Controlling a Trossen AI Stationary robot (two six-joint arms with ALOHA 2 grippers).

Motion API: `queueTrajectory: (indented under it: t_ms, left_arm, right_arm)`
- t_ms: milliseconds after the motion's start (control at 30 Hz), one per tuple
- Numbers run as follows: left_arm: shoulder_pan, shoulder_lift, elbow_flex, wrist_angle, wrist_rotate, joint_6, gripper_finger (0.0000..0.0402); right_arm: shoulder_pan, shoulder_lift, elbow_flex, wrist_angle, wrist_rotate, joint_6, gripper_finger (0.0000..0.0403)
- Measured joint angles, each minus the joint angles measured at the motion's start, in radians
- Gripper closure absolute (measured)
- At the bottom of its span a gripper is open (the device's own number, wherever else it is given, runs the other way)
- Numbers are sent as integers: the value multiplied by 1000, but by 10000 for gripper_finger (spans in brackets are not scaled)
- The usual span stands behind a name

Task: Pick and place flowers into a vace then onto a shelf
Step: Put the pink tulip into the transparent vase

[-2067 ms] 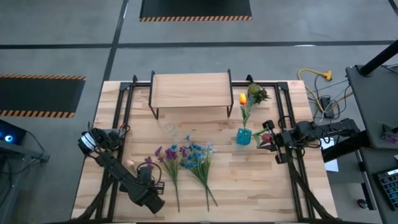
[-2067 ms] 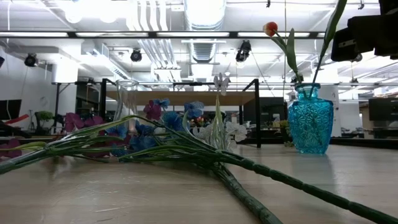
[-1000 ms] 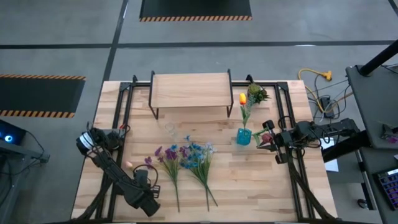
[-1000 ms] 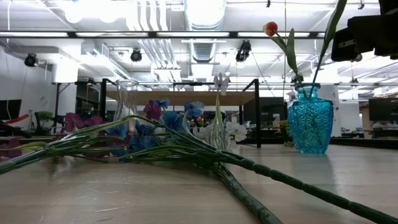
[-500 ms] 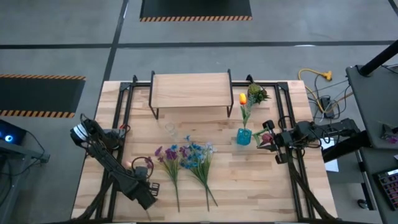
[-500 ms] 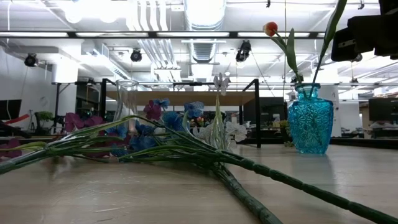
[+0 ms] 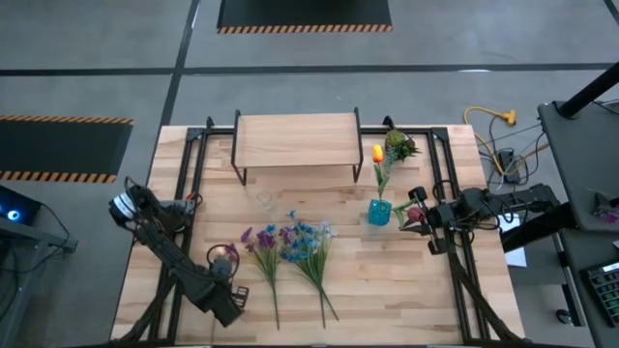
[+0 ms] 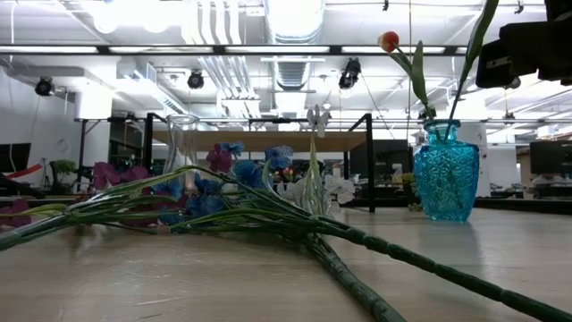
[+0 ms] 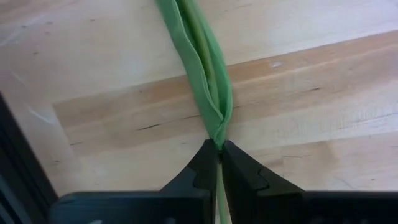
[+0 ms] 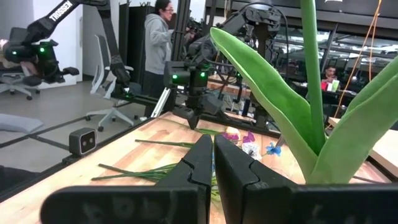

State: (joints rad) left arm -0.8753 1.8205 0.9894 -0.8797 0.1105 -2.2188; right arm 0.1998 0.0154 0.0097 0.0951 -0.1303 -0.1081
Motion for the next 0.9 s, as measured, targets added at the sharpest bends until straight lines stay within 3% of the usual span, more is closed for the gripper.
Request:
queueTrajectory:
  t_ms: [367,600,733,900]
  left_arm:
    - [-30,-203,4,-57,-146,5,402]
    - [-36,-284,1,-112,-169,34,401]
    - [-36,-306,0,-143,-240,47,401]
    - [-37,-344,1,-156,-407,83,401]
  right_arm:
    - [0,0,0,-1,0,0,394]
    - [0,-1,0,-1,0,3,394]
    - [0,0,0,-1,0,3,394]
    - [0,0,0,-1,0,2,394]
